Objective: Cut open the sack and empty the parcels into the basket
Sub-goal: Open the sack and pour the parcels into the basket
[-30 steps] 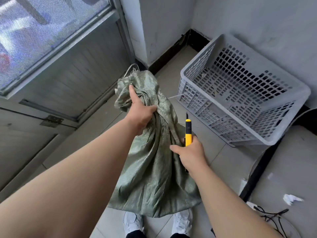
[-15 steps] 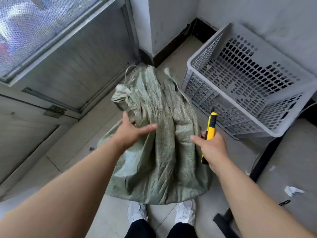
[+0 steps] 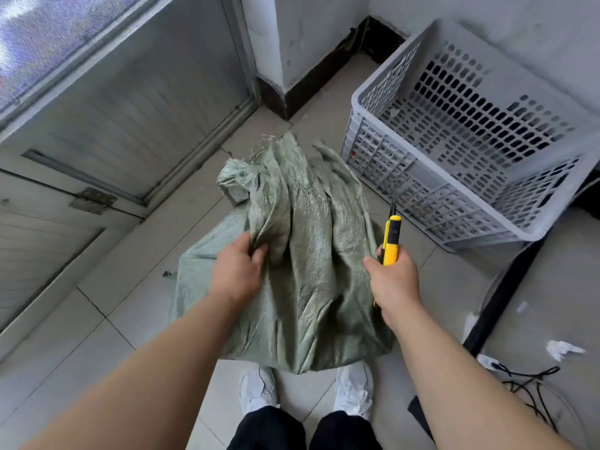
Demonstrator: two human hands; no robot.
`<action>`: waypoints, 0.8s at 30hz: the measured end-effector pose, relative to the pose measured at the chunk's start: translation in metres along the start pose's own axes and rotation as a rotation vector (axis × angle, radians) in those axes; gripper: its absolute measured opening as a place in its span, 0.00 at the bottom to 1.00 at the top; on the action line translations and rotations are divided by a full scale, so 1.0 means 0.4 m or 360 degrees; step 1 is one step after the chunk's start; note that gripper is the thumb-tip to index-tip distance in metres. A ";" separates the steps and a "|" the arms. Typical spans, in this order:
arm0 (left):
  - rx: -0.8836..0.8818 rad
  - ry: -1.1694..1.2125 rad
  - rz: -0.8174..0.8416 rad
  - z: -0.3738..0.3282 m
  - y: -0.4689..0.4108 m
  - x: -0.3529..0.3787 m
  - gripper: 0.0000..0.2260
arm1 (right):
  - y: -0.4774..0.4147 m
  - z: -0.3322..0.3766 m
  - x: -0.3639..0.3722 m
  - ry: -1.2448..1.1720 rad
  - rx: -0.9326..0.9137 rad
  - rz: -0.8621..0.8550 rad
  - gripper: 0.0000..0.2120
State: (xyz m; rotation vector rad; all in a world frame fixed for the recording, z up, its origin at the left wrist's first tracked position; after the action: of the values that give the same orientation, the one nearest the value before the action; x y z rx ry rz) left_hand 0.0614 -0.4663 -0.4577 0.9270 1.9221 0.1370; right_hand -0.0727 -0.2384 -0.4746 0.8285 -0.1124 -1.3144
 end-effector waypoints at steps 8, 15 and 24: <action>0.0148 0.0035 -0.0100 -0.120 0.048 -0.104 0.08 | 0.059 0.122 -0.113 -0.0263 -0.0036 -0.0115 0.15; 0.0296 0.0047 -0.0163 -0.246 0.072 -0.194 0.06 | 0.110 0.239 -0.171 -0.0305 -0.0091 -0.0103 0.13; 0.0377 0.0095 -0.0120 -0.364 0.072 -0.192 0.09 | 0.107 0.308 -0.230 -0.0446 -0.0078 -0.0099 0.09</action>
State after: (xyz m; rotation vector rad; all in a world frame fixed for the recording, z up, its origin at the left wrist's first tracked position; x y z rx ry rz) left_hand -0.0205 -0.4559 -0.3125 1.0132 2.0562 -0.1108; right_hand -0.1286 -0.2147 -0.3271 0.6066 -0.2766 -1.4814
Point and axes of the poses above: each hand's wrist, its own y-axis away from the middle knuckle, its own x-axis out of the palm, z = x × y, the point moved 7 cm from there along -y, towards the middle knuckle, and after that the axes turned 3 degrees about -y, right-handed, at the moved point
